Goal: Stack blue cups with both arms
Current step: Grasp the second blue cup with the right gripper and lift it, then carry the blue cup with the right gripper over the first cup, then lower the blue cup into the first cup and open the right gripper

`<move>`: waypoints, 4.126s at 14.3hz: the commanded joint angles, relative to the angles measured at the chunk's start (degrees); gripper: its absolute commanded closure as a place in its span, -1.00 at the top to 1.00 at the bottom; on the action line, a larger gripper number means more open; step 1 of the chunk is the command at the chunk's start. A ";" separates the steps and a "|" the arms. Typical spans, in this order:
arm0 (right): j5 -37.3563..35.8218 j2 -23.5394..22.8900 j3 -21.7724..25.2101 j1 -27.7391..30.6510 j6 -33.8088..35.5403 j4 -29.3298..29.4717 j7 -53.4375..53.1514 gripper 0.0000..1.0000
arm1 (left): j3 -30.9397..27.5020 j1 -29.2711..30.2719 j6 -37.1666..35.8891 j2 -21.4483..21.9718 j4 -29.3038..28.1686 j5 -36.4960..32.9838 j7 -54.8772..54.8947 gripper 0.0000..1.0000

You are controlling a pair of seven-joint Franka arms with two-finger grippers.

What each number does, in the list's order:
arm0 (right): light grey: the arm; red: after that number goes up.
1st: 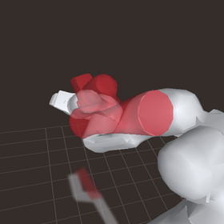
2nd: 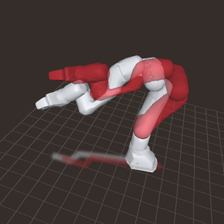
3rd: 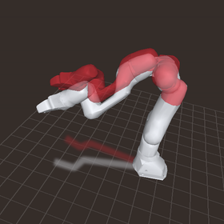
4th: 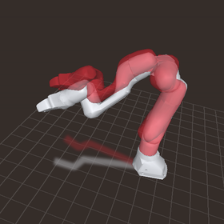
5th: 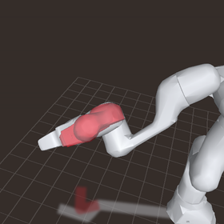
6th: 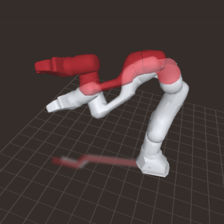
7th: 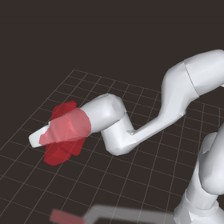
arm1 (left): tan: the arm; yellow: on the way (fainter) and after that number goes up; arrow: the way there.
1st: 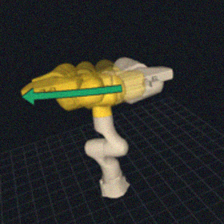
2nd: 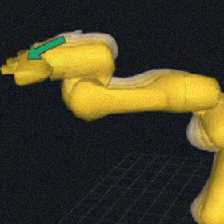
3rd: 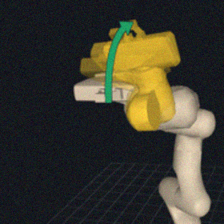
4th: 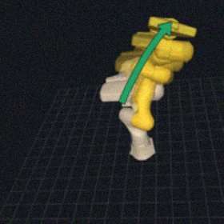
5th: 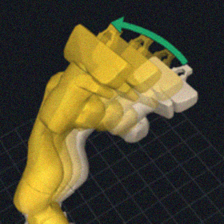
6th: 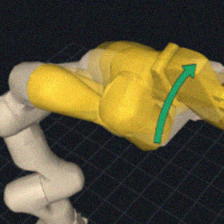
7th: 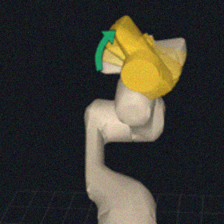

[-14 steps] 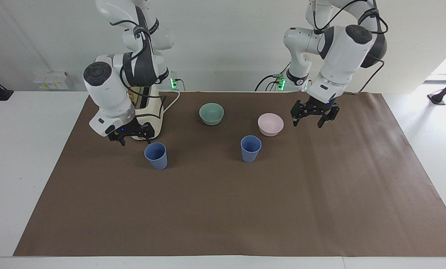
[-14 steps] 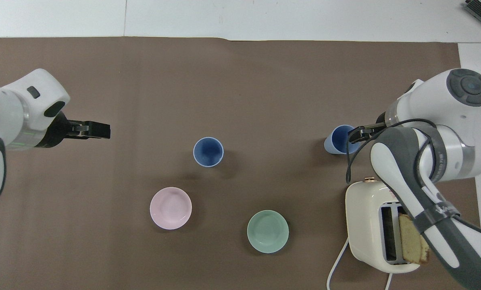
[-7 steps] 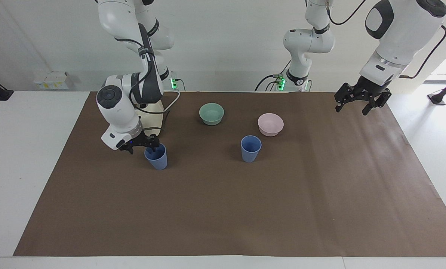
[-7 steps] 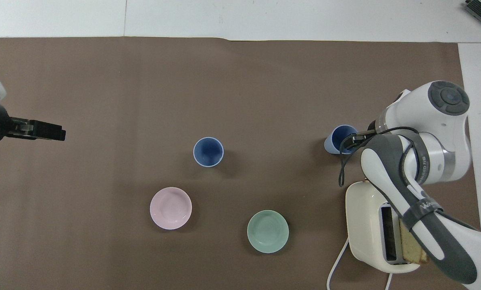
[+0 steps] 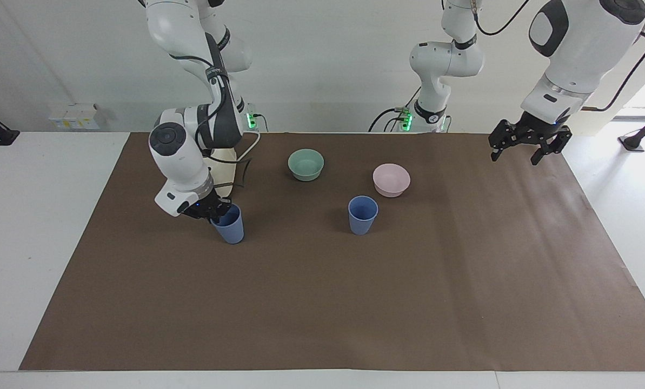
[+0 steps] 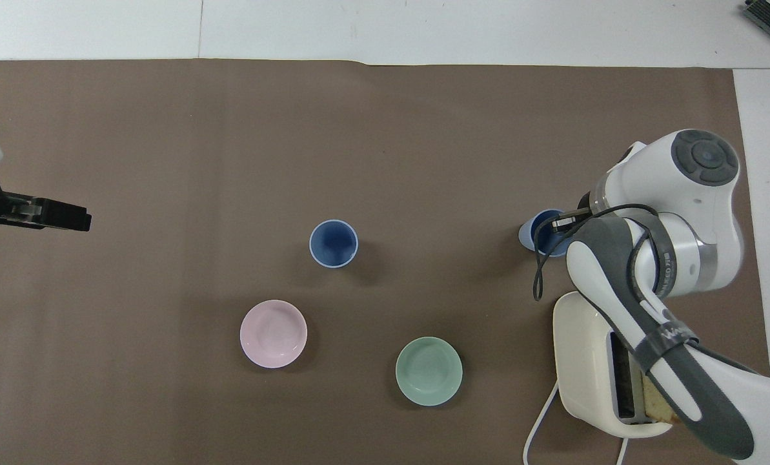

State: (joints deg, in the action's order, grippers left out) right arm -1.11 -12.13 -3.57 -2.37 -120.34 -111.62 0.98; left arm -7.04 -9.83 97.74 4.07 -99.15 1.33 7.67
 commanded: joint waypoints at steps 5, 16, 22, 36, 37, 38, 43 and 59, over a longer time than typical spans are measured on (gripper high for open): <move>4.61 -0.53 -3.01 0.18 9.49 11.31 -2.99 -1.00 | 0.27 3.15 -2.82 -2.13 6.50 -1.15 3.14 1.00; 3.04 -9.05 -9.70 -10.71 21.63 36.10 -27.40 -1.00 | 0.36 3.06 -6.42 -3.89 9.41 -1.15 3.14 1.00; 2.95 -14.84 -9.61 -18.27 20.49 42.08 -38.84 -1.00 | 0.36 3.06 -6.25 -3.71 9.23 -1.07 2.79 1.00; 0.23 -18.55 -9.52 -24.43 21.01 42.36 -42.81 -1.00 | 0.36 3.15 -6.07 -3.45 9.06 -1.07 2.79 1.00; 0.14 -18.46 -9.43 -24.52 21.80 42.36 -42.81 -1.00 | 0.36 3.24 -6.07 -3.45 9.06 -1.07 2.71 1.00; 0.23 -18.37 -9.52 -24.61 22.42 42.36 -42.81 -1.00 | 0.36 3.15 -6.07 -3.45 9.06 -1.07 2.70 1.00; 0.32 -18.37 -9.78 -24.09 21.55 41.65 -42.81 -1.00 | 0.36 3.15 -6.16 -3.45 9.06 -1.07 2.70 1.00; 0.49 -18.72 -9.78 -23.82 12.85 34.01 -42.81 -1.00 | 0.36 3.15 -6.34 -3.36 9.06 -0.98 2.62 1.00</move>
State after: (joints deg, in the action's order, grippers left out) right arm 0.05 -31.38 -12.92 -26.30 -105.38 -75.80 -40.33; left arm -7.25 -7.39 92.67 0.74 -91.17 1.23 10.10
